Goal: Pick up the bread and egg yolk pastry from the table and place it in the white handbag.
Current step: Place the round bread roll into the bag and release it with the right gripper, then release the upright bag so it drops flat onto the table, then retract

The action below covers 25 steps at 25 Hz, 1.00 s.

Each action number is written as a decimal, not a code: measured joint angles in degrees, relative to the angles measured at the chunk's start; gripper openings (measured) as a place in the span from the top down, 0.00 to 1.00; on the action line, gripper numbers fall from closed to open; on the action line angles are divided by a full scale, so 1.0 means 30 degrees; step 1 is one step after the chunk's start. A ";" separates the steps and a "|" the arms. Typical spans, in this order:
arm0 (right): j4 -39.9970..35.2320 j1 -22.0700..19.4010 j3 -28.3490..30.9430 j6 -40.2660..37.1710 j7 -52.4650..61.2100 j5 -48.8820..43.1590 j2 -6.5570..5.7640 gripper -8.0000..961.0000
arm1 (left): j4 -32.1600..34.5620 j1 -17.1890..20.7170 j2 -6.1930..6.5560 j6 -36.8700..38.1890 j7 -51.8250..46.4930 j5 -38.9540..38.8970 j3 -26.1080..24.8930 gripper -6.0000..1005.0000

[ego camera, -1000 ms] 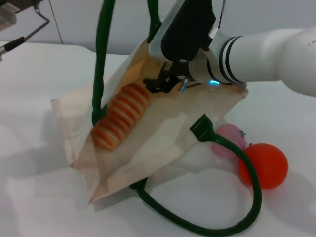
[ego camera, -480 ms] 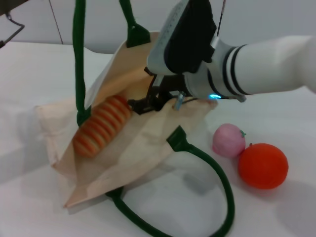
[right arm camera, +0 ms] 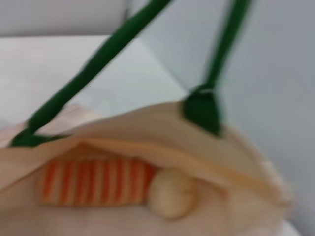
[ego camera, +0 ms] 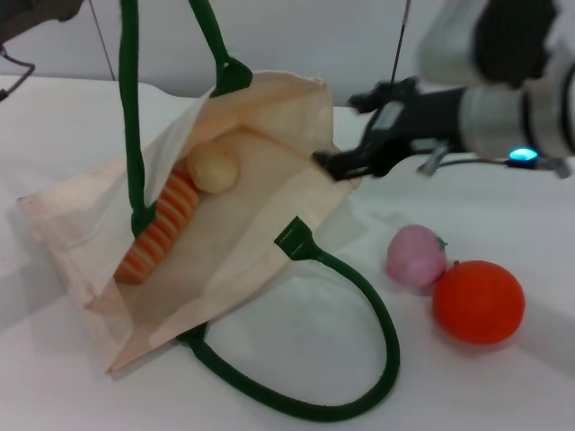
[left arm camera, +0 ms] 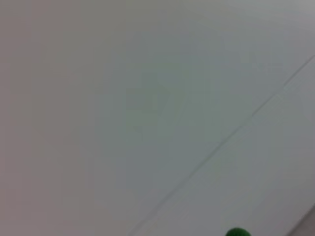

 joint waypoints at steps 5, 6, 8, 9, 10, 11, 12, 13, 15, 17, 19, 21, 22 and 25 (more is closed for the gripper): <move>-0.0231 -0.0622 0.1425 0.0325 -0.0084 0.0319 0.0018 0.07 | -0.0090 0.0083 -0.0387 0.1542 0.2101 0.0661 0.0039 0.76; -0.0179 -0.0704 0.1630 0.0487 -0.0160 0.0519 0.0017 0.07 | -0.0091 0.0083 -0.0521 0.1934 0.2644 0.0918 0.0036 0.76; -0.0054 -0.0942 0.2111 0.0954 -0.0538 0.1159 0.0018 0.07 | -0.0091 0.0077 -0.0808 0.2558 0.3809 0.1497 0.0044 0.75; 0.0013 -0.1062 0.2330 0.1180 -0.0778 0.1561 0.0022 0.07 | -0.0092 0.0058 -0.0955 0.2799 0.4593 0.1756 0.0046 0.75; 0.0159 -0.1199 0.2553 0.1509 -0.1155 0.2123 0.0031 0.07 | -0.0098 0.0046 -0.1076 0.2963 0.5091 0.1936 0.0053 0.75; 0.0342 -0.1310 0.2765 0.1828 -0.1556 0.2739 0.0037 0.07 | -0.0106 0.0039 -0.1287 0.3162 0.6008 0.2166 0.0078 0.75; 0.0627 -0.1397 0.3023 0.2133 -0.2151 0.3490 0.0039 0.07 | -0.0108 0.0039 -0.1429 0.3289 0.6550 0.2323 0.0095 0.75; 0.0895 -0.1423 0.3244 0.2247 -0.2573 0.4021 0.0041 0.07 | -0.0110 0.0046 -0.1577 0.3458 0.7138 0.2504 0.0119 0.71; 0.1676 -0.1463 0.3848 0.2392 -0.3824 0.5506 0.0046 0.07 | -0.0115 0.0057 -0.1940 0.3883 0.8535 0.2954 0.0132 0.61; 0.2495 -0.1445 0.4386 0.2407 -0.5031 0.6908 0.0047 0.07 | -0.0118 0.0096 -0.2257 0.4201 0.9854 0.3282 0.0148 0.52; 0.3370 -0.1395 0.4961 0.2374 -0.6274 0.8398 0.0047 0.07 | -0.0118 0.0134 -0.2476 0.4523 1.0951 0.3543 0.0191 0.43; 0.4085 -0.1368 0.5351 0.2327 -0.7309 0.9580 0.0045 0.07 | -0.0135 0.0216 -0.2704 0.4883 1.2397 0.3752 0.0207 0.34; 0.4400 -0.1359 0.5497 0.2327 -0.7813 1.0089 0.0045 0.07 | -0.0139 0.0314 -0.2865 0.4937 1.3114 0.3678 0.0086 0.29; 0.5611 -0.1338 0.5797 0.2419 -1.0217 1.2253 0.0047 0.07 | -0.0139 0.0575 -0.3202 0.4962 1.4678 0.3059 -0.0336 0.14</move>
